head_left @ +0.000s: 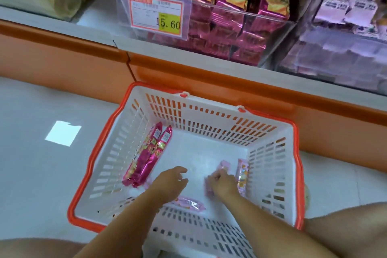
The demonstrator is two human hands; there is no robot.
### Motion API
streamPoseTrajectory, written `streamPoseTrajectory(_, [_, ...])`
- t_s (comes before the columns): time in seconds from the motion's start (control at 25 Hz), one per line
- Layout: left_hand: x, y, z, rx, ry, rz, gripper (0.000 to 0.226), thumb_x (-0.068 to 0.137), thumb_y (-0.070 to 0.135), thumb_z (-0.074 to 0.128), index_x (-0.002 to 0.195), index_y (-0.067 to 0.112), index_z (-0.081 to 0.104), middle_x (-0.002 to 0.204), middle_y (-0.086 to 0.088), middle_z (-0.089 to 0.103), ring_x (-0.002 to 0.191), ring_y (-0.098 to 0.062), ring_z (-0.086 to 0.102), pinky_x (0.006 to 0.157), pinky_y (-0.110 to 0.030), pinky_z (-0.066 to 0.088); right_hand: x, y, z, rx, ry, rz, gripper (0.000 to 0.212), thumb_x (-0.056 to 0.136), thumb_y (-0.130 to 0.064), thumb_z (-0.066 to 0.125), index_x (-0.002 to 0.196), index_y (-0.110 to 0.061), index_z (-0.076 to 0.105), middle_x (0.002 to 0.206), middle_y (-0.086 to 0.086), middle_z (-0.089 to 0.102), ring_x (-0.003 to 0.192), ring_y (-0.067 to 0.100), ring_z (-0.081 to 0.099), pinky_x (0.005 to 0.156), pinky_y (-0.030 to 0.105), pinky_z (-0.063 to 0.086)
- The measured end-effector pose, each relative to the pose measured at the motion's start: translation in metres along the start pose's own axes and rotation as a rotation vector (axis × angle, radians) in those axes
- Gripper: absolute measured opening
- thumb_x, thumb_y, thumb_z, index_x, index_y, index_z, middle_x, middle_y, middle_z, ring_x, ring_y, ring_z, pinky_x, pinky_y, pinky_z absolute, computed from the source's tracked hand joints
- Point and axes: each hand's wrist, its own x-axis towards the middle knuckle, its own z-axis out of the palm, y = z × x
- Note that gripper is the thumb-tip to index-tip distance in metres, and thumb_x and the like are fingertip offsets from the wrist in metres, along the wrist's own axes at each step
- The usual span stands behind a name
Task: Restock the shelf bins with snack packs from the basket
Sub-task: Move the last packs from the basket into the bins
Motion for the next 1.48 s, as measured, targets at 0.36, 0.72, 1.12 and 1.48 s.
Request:
streamPoseTrajectory(0.36, [-0.017, 0.03, -0.021, -0.815, -0.031, -0.03, 0.031, 0.097, 0.033, 0.051, 0.126, 0.021, 0.057, 0.116, 0.002, 0.067, 0.103, -0.012, 0.064, 0.082, -0.026, 0.052, -0.06, -0.033, -0.05, 1.102, -0.51, -0.03, 0.012, 0.086, -0.001, 0.05, 0.086, -0.005, 0.061, 0.079, 0.014, 0.063, 0.06, 0.021, 0.06, 0.053, 0.024, 0.048])
streamPoseTrajectory(0.72, [-0.046, 0.061, -0.032, -0.938, -0.022, 0.149, 0.018, 0.093, 0.023, 0.06, 0.108, 0.02, 0.069, 0.098, -0.004, 0.075, 0.091, -0.014, 0.069, 0.085, -0.03, 0.054, -0.112, -0.018, -0.072, 1.35, -0.651, -0.07, 0.037, 0.084, -0.002, 0.053, 0.119, 0.006, 0.058, 0.095, 0.023, 0.064, 0.077, 0.032, 0.058, 0.068, 0.036, 0.057])
streamPoseTrajectory(1.12, [-0.091, 0.119, -0.063, -0.901, 0.243, 0.377, 0.018, 0.091, 0.021, 0.062, 0.105, 0.013, 0.068, 0.093, -0.005, 0.075, 0.085, -0.017, 0.072, 0.073, -0.028, 0.058, -0.159, -0.042, -0.114, 0.573, -0.023, -0.554, 0.031, 0.085, -0.021, 0.069, 0.111, -0.036, 0.06, 0.098, -0.003, 0.069, 0.072, 0.005, 0.06, 0.067, 0.019, 0.05])
streamPoseTrajectory(1.48, [-0.136, 0.288, -0.151, 0.083, 0.881, 0.992, 0.046, 0.094, 0.034, 0.055, 0.139, 0.031, 0.045, 0.138, 0.016, 0.049, 0.129, -0.002, 0.042, 0.106, -0.019, 0.029, -0.212, -0.085, -0.308, 0.59, 0.937, -0.9, 0.024, 0.088, -0.032, 0.065, 0.111, -0.036, 0.059, 0.097, -0.014, 0.067, 0.091, 0.005, 0.062, 0.075, 0.021, 0.049])
